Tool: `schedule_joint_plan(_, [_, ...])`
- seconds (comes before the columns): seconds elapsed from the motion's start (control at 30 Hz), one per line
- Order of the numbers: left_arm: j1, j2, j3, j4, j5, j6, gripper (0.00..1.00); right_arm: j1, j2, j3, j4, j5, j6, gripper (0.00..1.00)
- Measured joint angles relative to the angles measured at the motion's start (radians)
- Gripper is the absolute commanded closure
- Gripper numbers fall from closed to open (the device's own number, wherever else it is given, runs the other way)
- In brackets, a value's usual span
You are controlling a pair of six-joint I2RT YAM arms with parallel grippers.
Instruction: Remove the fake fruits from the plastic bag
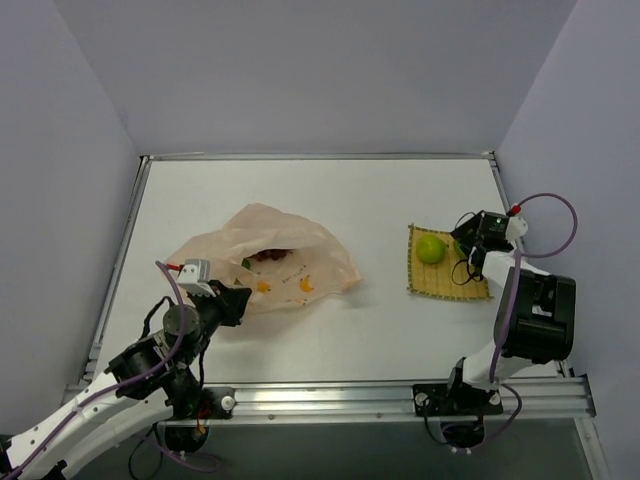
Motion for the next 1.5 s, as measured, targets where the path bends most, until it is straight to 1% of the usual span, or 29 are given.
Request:
schedule_joint_plan(0.03, [0.0,-0.002,0.0,0.0,0.0,0.0,0.98,0.0,0.0,-0.01,0.008,-0.003,0.004,0.3])
schedule_joint_plan(0.07, [0.0,-0.005,0.0,0.0,0.0,0.0,0.98,0.0,0.0,-0.022,0.014,-0.006,0.009,0.22])
schedule_joint_plan(0.13, [0.0,-0.01,0.0,-0.001,-0.001,0.0,0.98,0.0,0.0,-0.044,0.02,-0.011,0.018,0.13])
schedule_joint_plan(0.17, [0.0,-0.01,0.0,-0.002,-0.002,0.0,0.98,0.0,-0.001,-0.051,0.027,-0.013,0.02,0.04])
schedule_joint_plan(0.2, [0.0,-0.01,0.0,-0.004,-0.003,0.0,0.97,0.0,-0.008,-0.053,0.027,-0.014,0.024,0.02])
schedule_joint_plan(0.33, [0.0,-0.013,0.0,-0.027,-0.008,0.0,0.98,0.0,-0.081,-0.064,0.006,-0.013,0.025,0.0])
schedule_joint_plan(0.43, [0.0,-0.032,0.0,-0.052,-0.017,-0.001,0.98,0.0,-0.193,-0.065,-0.023,-0.014,0.025,0.0])
schedule_joint_plan(0.47, [0.0,-0.039,0.0,-0.063,-0.022,-0.002,0.98,0.0,-0.237,-0.065,-0.031,-0.014,0.025,0.02])
schedule_joint_plan(0.5, [0.0,-0.049,0.0,-0.075,-0.029,-0.005,0.98,0.0,-0.283,-0.065,-0.043,-0.017,0.024,0.04])
schedule_joint_plan(0.57, [0.0,-0.067,0.0,-0.104,-0.045,-0.017,0.98,0.01,-0.38,-0.065,-0.066,-0.029,0.019,0.18])
schedule_joint_plan(0.6, [0.0,-0.079,0.001,-0.125,-0.059,-0.031,0.98,0.031,-0.439,-0.066,-0.082,-0.03,0.015,0.27])
schedule_joint_plan(0.63, [0.0,-0.088,0.002,-0.151,-0.074,-0.046,0.98,0.068,-0.491,-0.066,-0.095,-0.03,0.011,0.52])
schedule_joint_plan(0.67, [0.0,-0.099,0.003,-0.18,-0.092,-0.064,0.98,0.13,-0.54,-0.066,-0.103,-0.033,-0.003,0.61])
schedule_joint_plan(0.73, [0.0,-0.118,0.014,-0.25,-0.125,-0.105,0.98,0.319,-0.614,-0.065,-0.106,-0.034,-0.013,0.75])
schedule_joint_plan(0.77, [0.0,-0.125,0.024,-0.284,-0.141,-0.126,0.98,0.441,-0.632,-0.062,-0.103,-0.037,-0.017,0.78])
schedule_joint_plan(0.83, [0.0,-0.134,0.056,-0.349,-0.165,-0.164,0.98,0.695,-0.63,-0.047,-0.085,-0.047,-0.027,0.81])
schedule_joint_plan(0.93, [0.0,-0.131,0.118,-0.432,-0.203,-0.224,0.98,1.048,-0.52,-0.001,-0.048,0.01,-0.052,0.82])
schedule_joint_plan(1.0, [0.0,-0.116,0.154,-0.485,-0.233,-0.265,0.98,1.239,-0.378,0.047,0.011,0.043,-0.084,0.82])
schedule_joint_plan(1.07, [0.0,-0.093,0.171,-0.525,-0.253,-0.298,0.98,1.334,-0.252,0.075,0.064,0.048,-0.108,0.84])
schedule_joint_plan(1.13, [0.0,-0.063,0.174,-0.562,-0.262,-0.334,0.98,1.365,-0.131,0.107,0.107,0.056,-0.124,0.84])
schedule_joint_plan(1.2, [0.0,-0.033,0.172,-0.595,-0.262,-0.37,0.98,1.367,-0.006,0.15,0.147,0.072,-0.145,0.84])
schedule_joint_plan(1.3, [0.0,-0.014,0.158,-0.638,-0.259,-0.429,0.98,1.363,0.156,0.225,0.185,0.101,-0.175,0.82])
schedule_joint_plan(1.4, [0.0,-0.015,0.148,-0.691,-0.268,-0.482,0.98,1.363,0.263,0.294,0.21,0.12,-0.2,0.73])
schedule_joint_plan(1.43, [0.0,-0.015,0.148,-0.704,-0.274,-0.496,0.98,1.363,0.295,0.323,0.217,0.126,-0.205,0.63])
schedule_joint_plan(1.5, [0.0,-0.017,0.147,-0.724,-0.285,-0.521,0.98,1.363,0.354,0.385,0.228,0.136,-0.215,0.53])
